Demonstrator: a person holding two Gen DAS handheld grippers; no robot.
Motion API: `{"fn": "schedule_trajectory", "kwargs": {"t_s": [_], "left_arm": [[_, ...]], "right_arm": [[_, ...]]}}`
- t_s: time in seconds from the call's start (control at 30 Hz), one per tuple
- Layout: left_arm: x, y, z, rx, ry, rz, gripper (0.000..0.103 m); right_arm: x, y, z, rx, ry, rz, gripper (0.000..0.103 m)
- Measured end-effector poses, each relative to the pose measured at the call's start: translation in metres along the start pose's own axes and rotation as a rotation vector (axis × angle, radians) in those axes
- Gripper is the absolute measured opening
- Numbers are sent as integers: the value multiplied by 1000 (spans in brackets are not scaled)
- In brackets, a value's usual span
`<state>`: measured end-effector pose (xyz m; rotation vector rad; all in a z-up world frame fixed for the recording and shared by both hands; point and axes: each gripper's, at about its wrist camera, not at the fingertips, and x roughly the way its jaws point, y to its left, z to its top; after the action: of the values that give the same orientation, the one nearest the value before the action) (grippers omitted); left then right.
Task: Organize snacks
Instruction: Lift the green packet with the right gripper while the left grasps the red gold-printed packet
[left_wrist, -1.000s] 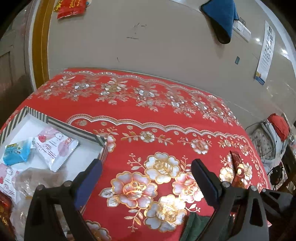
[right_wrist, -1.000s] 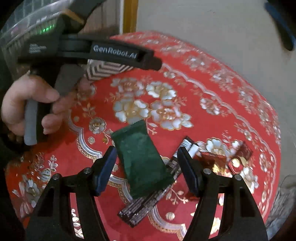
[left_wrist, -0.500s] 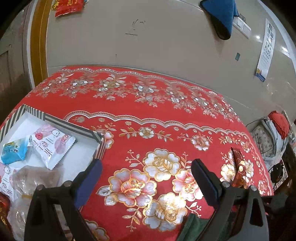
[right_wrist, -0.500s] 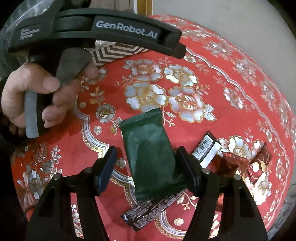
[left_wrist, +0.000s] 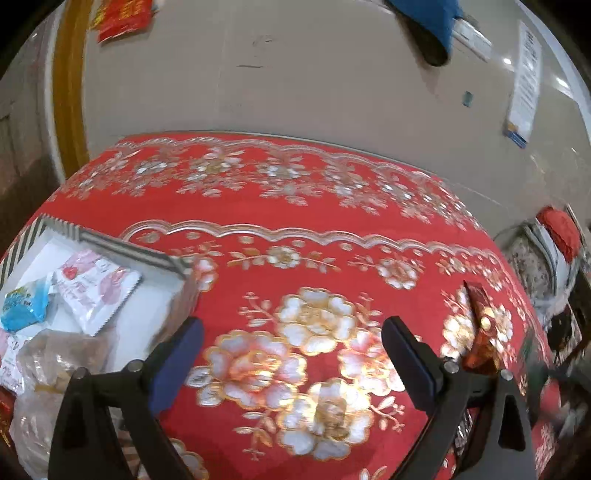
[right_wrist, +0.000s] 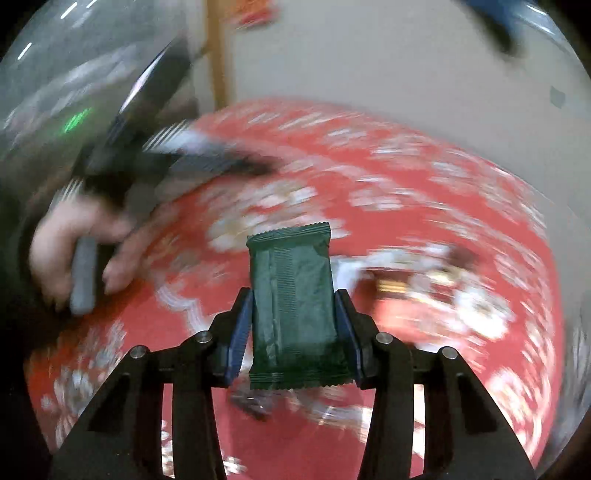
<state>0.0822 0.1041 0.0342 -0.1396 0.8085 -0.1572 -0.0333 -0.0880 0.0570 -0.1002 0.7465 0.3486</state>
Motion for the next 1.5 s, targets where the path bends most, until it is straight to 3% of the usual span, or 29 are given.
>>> {"fn": "schedule_trajectory", "kwargs": {"t_s": [0.13,0.23,0.37,0.43,0.6,0.93,1.07,1.3,1.4,1.5], "left_arm": [[-4,-41,-12,165,-13,-120,98],[-10,-81,-26,338,-33,-206,98],[-13,-129,-45,489,5,-228,98],[-12,-146,-46,481,39,-222,98],[8,-168,-44,362,210,-190,97],[26,-187,-41,355,193,-45,76],[24,-184,-36,365,174,-64,68],[24,-174,-30,359,182,-181,61],[22,-174,-29,342,187,-190,62],[26,-174,-25,283,220,-184,69]], "right_arm": [[-16,-61,10,240,-90,-229,44],[-15,-86,13,350,-146,-252,44],[-2,-92,2,414,-192,-252,44],[3,-94,0,412,-157,-279,44],[-11,-112,-12,471,-196,-274,44],[-29,-111,-11,500,-259,-234,44],[-28,-110,-11,502,-256,-215,44],[-28,-105,-10,488,-259,-201,44],[-28,-106,-10,491,-257,-201,44],[-28,-106,-10,493,-258,-203,44]]}}
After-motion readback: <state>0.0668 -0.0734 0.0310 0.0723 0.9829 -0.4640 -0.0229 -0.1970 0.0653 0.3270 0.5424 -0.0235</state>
